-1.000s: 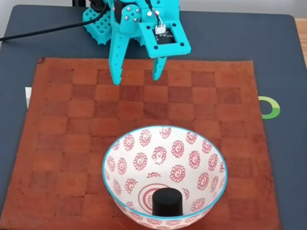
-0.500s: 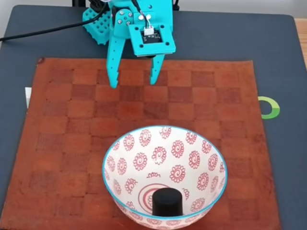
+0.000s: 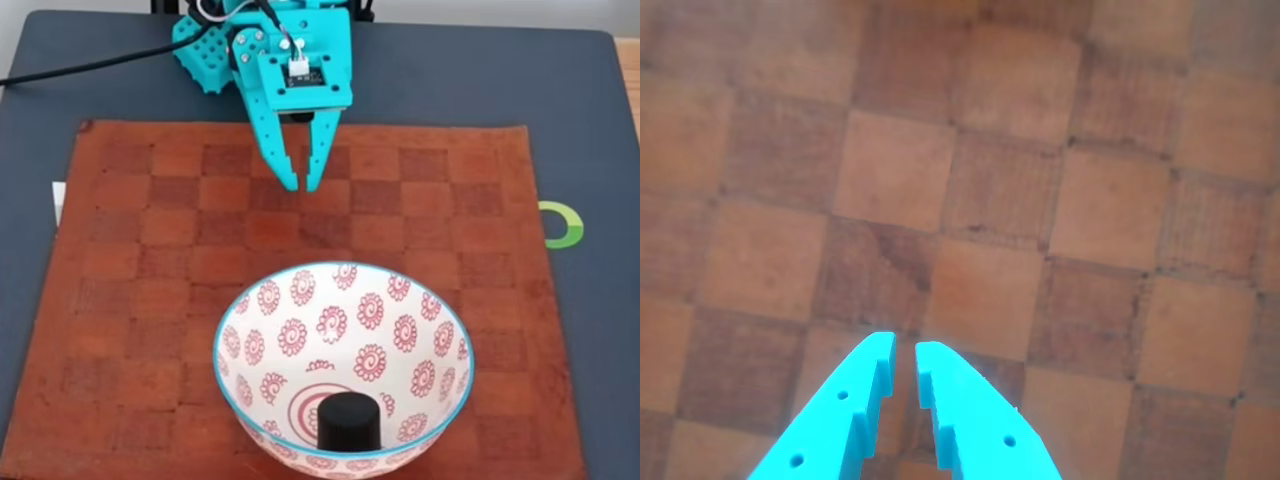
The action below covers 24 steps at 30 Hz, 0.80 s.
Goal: Grasp a black cylinder and put it in a bowl.
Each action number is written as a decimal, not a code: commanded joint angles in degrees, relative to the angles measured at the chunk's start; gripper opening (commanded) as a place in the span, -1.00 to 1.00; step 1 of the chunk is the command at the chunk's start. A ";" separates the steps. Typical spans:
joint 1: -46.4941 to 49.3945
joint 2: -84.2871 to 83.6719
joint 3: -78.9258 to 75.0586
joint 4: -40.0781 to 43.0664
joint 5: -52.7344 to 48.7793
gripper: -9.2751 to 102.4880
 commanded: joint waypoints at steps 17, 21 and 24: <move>4.31 2.55 -0.18 1.41 -0.97 -0.83; 4.31 2.55 -0.18 1.32 -2.99 -0.83; 4.31 2.55 -0.18 1.41 -4.92 -0.83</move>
